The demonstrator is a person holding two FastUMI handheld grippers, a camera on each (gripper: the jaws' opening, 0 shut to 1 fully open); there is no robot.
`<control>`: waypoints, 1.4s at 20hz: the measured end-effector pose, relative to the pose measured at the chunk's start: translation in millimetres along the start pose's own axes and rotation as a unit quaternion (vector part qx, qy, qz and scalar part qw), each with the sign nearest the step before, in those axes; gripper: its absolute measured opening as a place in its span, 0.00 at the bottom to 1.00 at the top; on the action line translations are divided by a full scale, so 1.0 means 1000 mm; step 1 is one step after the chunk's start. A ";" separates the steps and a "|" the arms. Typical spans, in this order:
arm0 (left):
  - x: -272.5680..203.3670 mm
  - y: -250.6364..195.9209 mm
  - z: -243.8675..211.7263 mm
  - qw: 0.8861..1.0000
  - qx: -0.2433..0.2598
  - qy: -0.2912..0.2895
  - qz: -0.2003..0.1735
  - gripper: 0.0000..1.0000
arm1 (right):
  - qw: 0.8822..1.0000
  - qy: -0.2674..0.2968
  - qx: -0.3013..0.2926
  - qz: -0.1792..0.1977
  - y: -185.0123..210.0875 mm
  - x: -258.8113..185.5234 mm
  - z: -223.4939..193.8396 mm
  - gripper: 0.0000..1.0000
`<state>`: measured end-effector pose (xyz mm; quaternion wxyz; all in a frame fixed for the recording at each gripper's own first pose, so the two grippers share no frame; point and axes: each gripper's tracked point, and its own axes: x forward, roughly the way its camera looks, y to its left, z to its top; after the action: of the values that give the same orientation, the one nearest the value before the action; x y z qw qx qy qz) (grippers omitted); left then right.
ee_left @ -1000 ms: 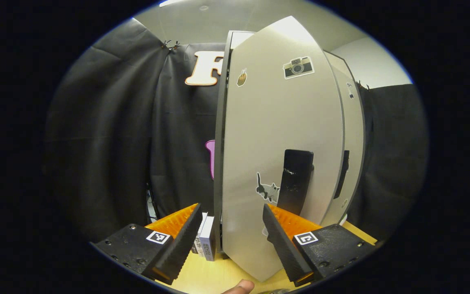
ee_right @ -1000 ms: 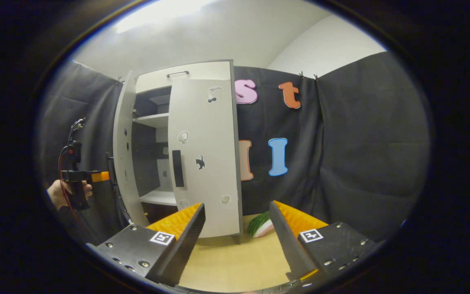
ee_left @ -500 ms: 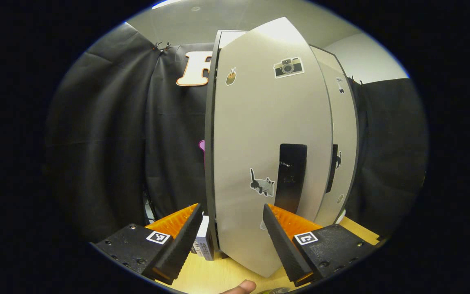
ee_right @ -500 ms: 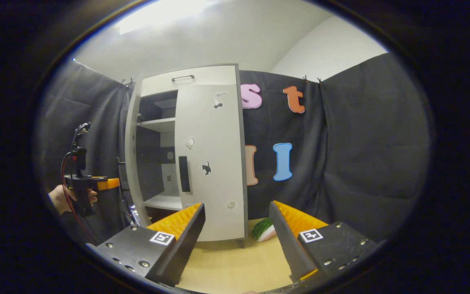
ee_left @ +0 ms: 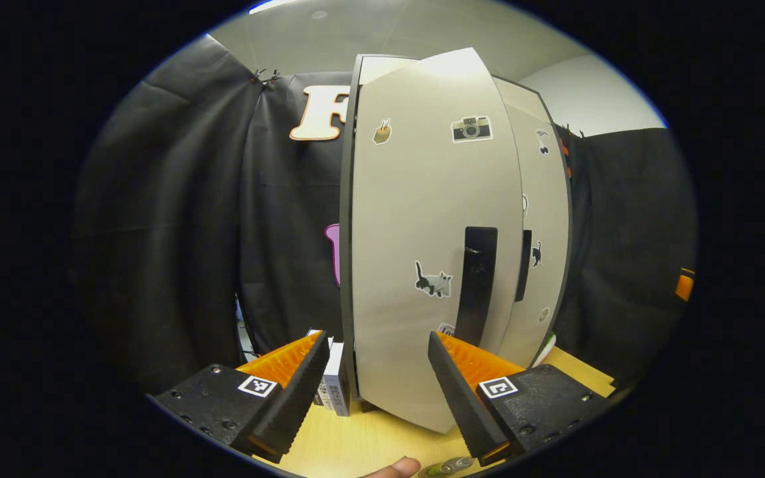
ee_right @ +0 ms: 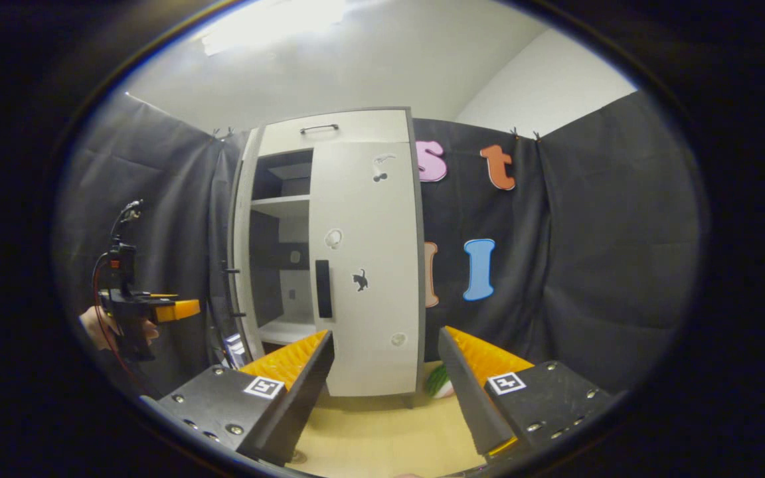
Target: Grasp the bottle in the cabinet with the left hand and place it on the coaster, then close the right door with the right hand and the left door with the left hand.
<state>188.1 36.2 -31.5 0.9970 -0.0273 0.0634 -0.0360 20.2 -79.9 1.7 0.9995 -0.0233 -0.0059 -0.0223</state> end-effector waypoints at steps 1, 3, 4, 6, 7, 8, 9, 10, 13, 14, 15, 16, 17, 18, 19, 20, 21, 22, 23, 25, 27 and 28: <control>-0.004 0.000 -0.001 1.000 -0.001 0.000 0.000 0.90 | 1.000 0.000 0.000 0.003 0.005 0.001 0.000 0.96; -0.013 -0.002 0.000 1.000 -0.003 -0.003 -0.001 0.95 | 1.000 -0.001 -0.003 0.007 0.012 0.002 0.000 0.96; -0.017 -0.001 0.000 1.000 -0.003 -0.004 0.000 0.95 | 1.000 -0.002 -0.006 0.007 0.013 0.004 0.001 0.96; -0.024 -0.003 0.001 1.000 -0.002 -0.001 0.001 0.90 | 1.000 -0.007 -0.009 0.001 0.014 0.006 0.002 0.99; -0.027 -0.004 0.002 1.000 -0.001 -0.003 0.001 0.95 | 1.000 -0.010 -0.008 -0.002 0.015 0.007 0.002 0.99; -0.030 -0.005 0.005 1.000 -0.002 -0.007 0.000 0.95 | 1.000 -0.011 -0.006 -0.004 0.017 0.009 0.002 0.99; -0.033 -0.007 0.006 1.000 -0.001 -0.010 -0.002 0.95 | 1.000 -0.013 -0.003 -0.006 0.019 0.010 0.002 0.96; -0.036 -0.007 0.007 1.000 0.000 -0.013 0.000 0.95 | 1.000 -0.013 0.000 -0.006 0.021 0.012 0.003 0.96; -0.043 -0.007 0.008 1.000 0.008 -0.014 0.016 0.96 | 1.000 -0.015 -0.012 -0.010 0.022 0.015 0.001 0.96; -0.046 -0.009 0.010 1.000 0.006 -0.016 0.021 0.96 | 0.999 -0.018 -0.022 -0.014 0.021 0.016 0.001 0.95; -0.047 -0.012 0.015 0.999 0.005 -0.024 0.022 0.96 | 0.999 -0.020 -0.028 -0.015 0.021 0.017 -0.002 0.95; -0.048 -0.016 0.017 0.999 0.006 -0.028 0.022 0.92 | 0.999 -0.018 -0.028 -0.016 0.021 0.018 -0.007 0.96; -0.049 -0.018 0.019 0.999 0.007 -0.033 0.024 0.96 | 0.999 -0.014 -0.027 -0.018 0.021 0.019 -0.011 0.96; -0.050 -0.019 0.018 0.999 0.007 -0.036 0.028 0.96 | 0.999 -0.012 -0.026 -0.017 0.023 0.020 -0.013 0.96; -0.049 -0.021 0.017 0.999 0.004 -0.035 0.032 0.96 | 0.999 -0.012 -0.027 -0.017 0.024 0.023 -0.013 0.96; -0.047 -0.027 0.014 0.999 0.002 -0.035 0.025 0.96 | 0.999 -0.012 -0.027 -0.018 0.024 0.025 -0.014 0.96; -0.046 -0.033 0.014 0.999 0.001 -0.035 0.019 0.97 | 0.999 -0.012 -0.027 -0.022 0.023 0.027 -0.014 0.96; -0.046 -0.035 0.013 0.999 0.002 -0.034 0.014 0.97 | 0.999 -0.013 -0.024 -0.026 0.022 0.028 -0.013 0.96; -0.044 -0.037 0.014 0.999 0.006 -0.035 0.013 0.97 | 0.999 -0.012 -0.020 -0.029 0.022 0.030 -0.013 0.96; -0.042 -0.037 0.018 0.999 0.016 -0.040 0.013 0.93 | 0.999 -0.016 -0.018 -0.032 0.026 0.034 -0.009 0.96; -0.040 -0.039 0.025 0.998 0.022 -0.049 0.013 0.96 | 0.999 -0.021 -0.017 -0.035 0.030 0.039 -0.005 0.96; -0.039 -0.039 0.025 0.998 0.025 -0.049 0.014 0.96 | 0.999 -0.021 -0.012 -0.035 0.034 0.040 -0.005 0.96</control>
<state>150.0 1.5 0.7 0.9997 -0.0034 0.0139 -0.0220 62.0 -48.0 -4.4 0.9974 -0.0355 -0.0278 -0.0568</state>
